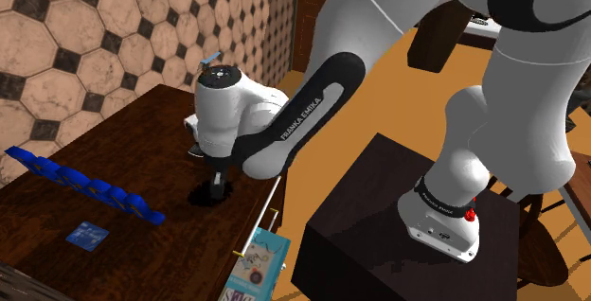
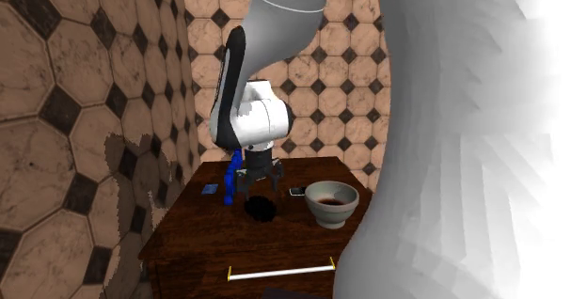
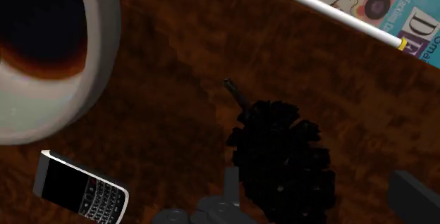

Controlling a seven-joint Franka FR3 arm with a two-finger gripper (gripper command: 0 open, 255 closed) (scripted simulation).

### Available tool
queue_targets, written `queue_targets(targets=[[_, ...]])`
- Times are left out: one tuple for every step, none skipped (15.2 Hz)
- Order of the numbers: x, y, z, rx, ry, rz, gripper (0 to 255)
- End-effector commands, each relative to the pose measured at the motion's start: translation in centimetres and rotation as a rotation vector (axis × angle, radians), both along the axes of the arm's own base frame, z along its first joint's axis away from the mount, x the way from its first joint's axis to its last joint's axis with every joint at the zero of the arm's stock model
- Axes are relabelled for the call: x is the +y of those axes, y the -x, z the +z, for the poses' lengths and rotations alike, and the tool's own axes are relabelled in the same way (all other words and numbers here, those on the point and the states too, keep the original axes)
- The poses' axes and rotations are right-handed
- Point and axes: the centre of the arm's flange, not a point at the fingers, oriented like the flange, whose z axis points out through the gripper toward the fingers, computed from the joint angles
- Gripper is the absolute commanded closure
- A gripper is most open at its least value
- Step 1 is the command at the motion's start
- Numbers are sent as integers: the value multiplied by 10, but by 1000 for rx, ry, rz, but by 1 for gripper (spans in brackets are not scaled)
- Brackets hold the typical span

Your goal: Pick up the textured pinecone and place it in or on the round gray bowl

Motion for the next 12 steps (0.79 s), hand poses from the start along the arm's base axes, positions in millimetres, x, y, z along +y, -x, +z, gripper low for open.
queue_targets(targets=[[54, 7, -3, -13, 238, 188, 0], [68, 10, -6, -12, 294, 236, 0], [67, 9, -11, -12, 294, 236, 0], [66, 8, -17, -12, 294, 236, 0], [65, 7, -22, -12, 294, 236, 0], [63, 6, -27, -12, 294, 236, 0], [62, 5, -32, -12, 294, 236, 0], [61, 4, -37, -12, 294, 236, 0], [60, 3, -42, -12, 294, 236, 0], [59, 2, -45, -12, 294, 236, 0], [59, 2, -45, -12, 294, 236, 0], [59, 2, -45, -12, 294, 236, 0]])
